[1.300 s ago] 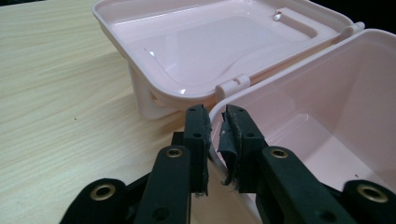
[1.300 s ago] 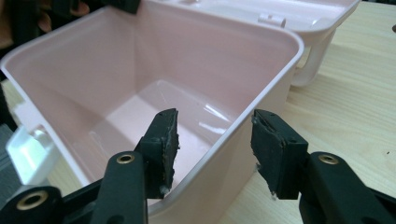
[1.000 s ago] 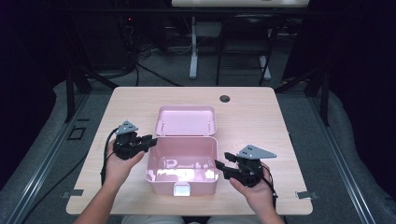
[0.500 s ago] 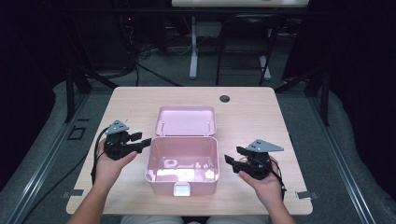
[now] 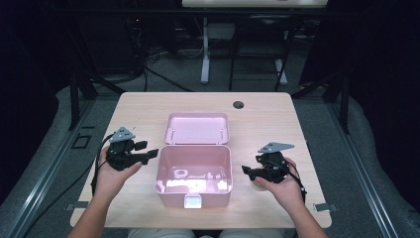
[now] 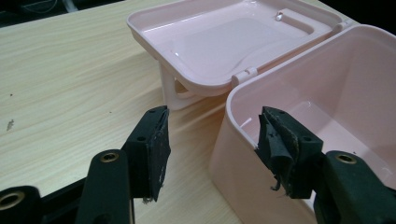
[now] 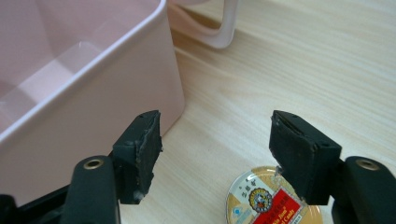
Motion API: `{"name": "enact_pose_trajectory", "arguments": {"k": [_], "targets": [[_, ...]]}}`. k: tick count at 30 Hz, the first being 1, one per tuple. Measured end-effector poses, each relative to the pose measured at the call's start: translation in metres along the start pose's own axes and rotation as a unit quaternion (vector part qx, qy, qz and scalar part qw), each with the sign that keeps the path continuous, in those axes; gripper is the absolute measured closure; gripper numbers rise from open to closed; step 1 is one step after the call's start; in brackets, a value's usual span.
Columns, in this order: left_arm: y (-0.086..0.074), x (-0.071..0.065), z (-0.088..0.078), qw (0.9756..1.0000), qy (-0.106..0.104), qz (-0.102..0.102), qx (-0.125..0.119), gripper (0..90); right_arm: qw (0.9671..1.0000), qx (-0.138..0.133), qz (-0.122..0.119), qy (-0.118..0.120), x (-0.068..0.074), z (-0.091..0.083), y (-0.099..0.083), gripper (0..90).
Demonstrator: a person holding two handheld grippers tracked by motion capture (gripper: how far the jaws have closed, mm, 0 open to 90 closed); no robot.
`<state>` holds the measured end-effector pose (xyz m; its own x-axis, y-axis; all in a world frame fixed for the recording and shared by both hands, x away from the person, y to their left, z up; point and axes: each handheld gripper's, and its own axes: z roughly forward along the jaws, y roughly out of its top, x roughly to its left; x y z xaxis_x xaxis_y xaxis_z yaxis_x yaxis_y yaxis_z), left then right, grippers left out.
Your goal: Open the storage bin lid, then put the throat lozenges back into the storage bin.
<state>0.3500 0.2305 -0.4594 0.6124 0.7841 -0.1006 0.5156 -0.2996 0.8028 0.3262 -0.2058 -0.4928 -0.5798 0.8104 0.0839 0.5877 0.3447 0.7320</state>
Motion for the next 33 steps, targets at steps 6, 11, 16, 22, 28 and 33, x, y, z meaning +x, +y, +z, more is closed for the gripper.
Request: {"name": "enact_pose_trajectory", "arguments": {"k": [6, 11, 16, 22, 28, 33], "targets": [[0.001, 0.001, -0.003, 0.9999, 0.011, -0.009, -0.009, 29.4, 0.9989, 0.047, -0.002, 0.009, -0.011, 0.003, 0.008, 26.0], [0.001, 0.002, -0.004, 0.9999, 0.005, -0.011, -0.007, 25.0, 0.9962, 0.087, -0.006, 0.001, -0.017, 0.006, 0.012, 21.6], [0.001, 0.001, -0.005, 0.9999, 0.002, -0.011, -0.007, 25.2, 0.9905, 0.138, -0.005, 0.001, -0.021, 0.013, 0.014, 15.3], [0.001, 0.002, -0.007, 0.9999, 0.005, -0.012, -0.009, 26.2, 0.9832, 0.183, -0.003, 0.0, -0.029, 0.02, 0.017, 14.3], [0.001, 0.002, -0.007, 0.9999, 0.003, -0.011, 0.0, 27.9, 0.9735, 0.228, 0.008, -0.008, -0.038, 0.027, 0.018, 14.2], [0.001, 0.002, -0.007, 0.9999, 0.003, -0.011, 0.0, 28.4, 0.9655, 0.26, 0.008, -0.011, -0.041, 0.036, 0.015, 14.0]]}}
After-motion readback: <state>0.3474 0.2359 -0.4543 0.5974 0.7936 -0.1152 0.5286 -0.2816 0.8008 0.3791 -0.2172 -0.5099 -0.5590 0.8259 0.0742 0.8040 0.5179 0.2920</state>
